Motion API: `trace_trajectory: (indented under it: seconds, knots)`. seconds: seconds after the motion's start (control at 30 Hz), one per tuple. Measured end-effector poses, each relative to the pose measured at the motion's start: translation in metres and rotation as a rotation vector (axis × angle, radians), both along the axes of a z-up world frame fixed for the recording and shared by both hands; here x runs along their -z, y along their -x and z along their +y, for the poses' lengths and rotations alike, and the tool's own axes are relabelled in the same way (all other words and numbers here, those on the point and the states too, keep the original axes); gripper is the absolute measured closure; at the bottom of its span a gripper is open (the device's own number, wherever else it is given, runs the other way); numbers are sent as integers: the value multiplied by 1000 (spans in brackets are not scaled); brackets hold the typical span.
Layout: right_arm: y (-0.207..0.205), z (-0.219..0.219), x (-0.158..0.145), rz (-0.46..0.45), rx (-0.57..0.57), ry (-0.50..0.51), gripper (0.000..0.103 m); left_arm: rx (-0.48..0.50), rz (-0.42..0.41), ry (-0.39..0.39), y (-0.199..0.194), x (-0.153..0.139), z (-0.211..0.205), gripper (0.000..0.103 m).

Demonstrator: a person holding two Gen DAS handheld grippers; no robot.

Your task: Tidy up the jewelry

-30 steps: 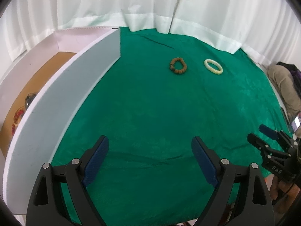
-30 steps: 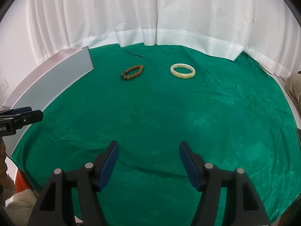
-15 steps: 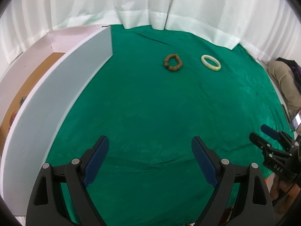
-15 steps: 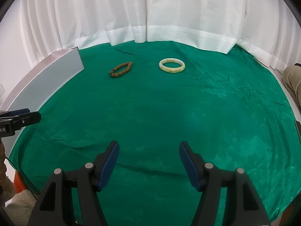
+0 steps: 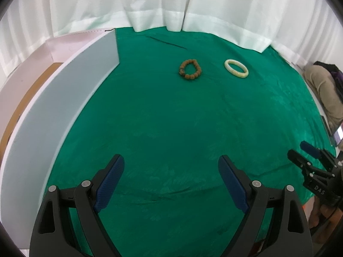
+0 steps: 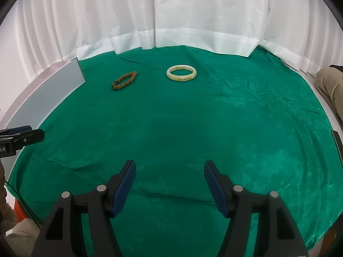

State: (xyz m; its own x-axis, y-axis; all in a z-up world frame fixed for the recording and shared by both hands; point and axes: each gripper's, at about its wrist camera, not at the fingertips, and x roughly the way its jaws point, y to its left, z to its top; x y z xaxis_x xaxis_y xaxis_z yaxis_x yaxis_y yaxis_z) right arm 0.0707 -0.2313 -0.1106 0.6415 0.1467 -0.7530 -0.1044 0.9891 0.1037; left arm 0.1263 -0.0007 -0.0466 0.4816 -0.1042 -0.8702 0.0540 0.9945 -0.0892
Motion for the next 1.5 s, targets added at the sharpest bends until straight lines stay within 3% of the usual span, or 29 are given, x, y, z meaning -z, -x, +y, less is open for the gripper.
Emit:
trace_trajectory:
  seconds: [0.77,1.0,1.23,1.5]
  knots:
    - [-6,-11,9,30,23,-19,36,5,23,-15,-12,10,-9,13]
    - [-9,-30,15,44,66,-35,36,53,28,-24,-26,10,-19,13]
    - [-13,-41,21,64,87,-57,36,100,17,16,-89,9,-29,12]
    - [-13,-46,27,79,98,-72,36,168,10,-30,-187,33,-56,12]
